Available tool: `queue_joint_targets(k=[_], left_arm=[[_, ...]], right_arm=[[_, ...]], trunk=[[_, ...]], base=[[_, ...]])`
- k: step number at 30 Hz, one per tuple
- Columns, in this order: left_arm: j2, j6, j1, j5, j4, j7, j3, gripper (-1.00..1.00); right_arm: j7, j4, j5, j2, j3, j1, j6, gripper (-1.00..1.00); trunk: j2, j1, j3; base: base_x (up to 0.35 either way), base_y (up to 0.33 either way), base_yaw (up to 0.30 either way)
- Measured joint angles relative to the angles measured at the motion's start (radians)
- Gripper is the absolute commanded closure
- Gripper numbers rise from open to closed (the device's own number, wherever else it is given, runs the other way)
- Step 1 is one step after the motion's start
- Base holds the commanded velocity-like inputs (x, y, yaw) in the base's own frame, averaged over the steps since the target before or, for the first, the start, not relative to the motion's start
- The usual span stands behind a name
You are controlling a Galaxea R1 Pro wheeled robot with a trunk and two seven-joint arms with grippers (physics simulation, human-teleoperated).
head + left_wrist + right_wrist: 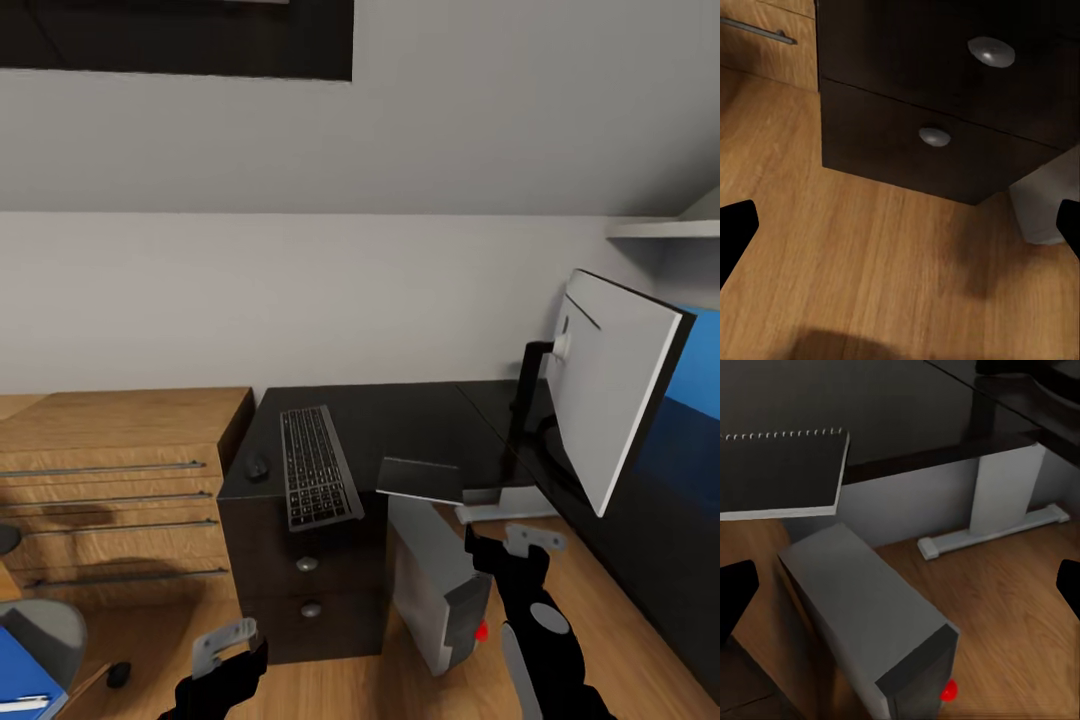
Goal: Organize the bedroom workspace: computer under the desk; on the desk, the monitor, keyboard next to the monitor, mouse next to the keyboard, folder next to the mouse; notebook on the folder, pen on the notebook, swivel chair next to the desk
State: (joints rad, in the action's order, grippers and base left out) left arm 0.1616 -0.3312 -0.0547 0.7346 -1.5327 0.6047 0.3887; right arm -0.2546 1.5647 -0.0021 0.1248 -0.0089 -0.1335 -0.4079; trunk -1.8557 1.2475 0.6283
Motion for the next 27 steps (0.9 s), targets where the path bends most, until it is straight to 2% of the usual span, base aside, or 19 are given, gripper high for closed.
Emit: queue_joint_targets(k=[5,10,18,21,25,26,27], left_arm=[[-0.011,-0.069,0.044,0.001,-0.009,-0.003,-0.03,-1.0],[-0.014,-0.121,0.078,0.001,-0.011,-0.005,-0.041,-1.0],[-0.022,-0.136,0.096,0.002,0.004,0.0,-0.044,-1.0],[-0.024,-0.136,0.099,-0.001,0.068,0.003,-0.043,-1.0],[-0.025,-0.134,0.099,-0.003,0.09,0.004,-0.043,-1.0],[-0.025,-0.133,0.099,-0.003,0.092,0.004,-0.042,-1.0],[-0.026,-0.125,0.1,-0.003,0.098,0.004,-0.04,-1.0]], right_arm=[[-0.004,0.006,0.001,-0.001,0.0,-0.025,-0.04,-1.0],[-0.004,0.007,0.0,-0.002,-0.001,-0.043,-0.052,-1.0],[-0.004,0.006,0.0,-0.003,0.0,-0.054,-0.053,-1.0],[0.003,0.006,0.005,-0.006,0.027,-0.056,-0.046,-1.0],[0.005,0.003,0.008,-0.009,0.045,-0.056,-0.039,-1.0],[0.005,0.003,0.009,-0.01,0.047,-0.056,-0.031,-1.0],[0.006,0.004,0.03,-0.011,0.049,-0.055,0.018,-1.0]], trunk=[[0.035,-0.019,-0.016],[0.07,-0.038,-0.032],[0.126,-0.069,-0.057],[0.147,-0.08,-0.066],[0.175,-0.096,-0.079],[0.182,-0.1,-0.082],[0.189,-0.103,-0.085]], base=[[0.0,0.0,0.0],[0.0,0.0,0.0],[0.0,0.0,0.0],[0.0,0.0,0.0],[0.0,0.0,0.0],[0.0,0.0,0.0],[0.0,0.0,0.0]])
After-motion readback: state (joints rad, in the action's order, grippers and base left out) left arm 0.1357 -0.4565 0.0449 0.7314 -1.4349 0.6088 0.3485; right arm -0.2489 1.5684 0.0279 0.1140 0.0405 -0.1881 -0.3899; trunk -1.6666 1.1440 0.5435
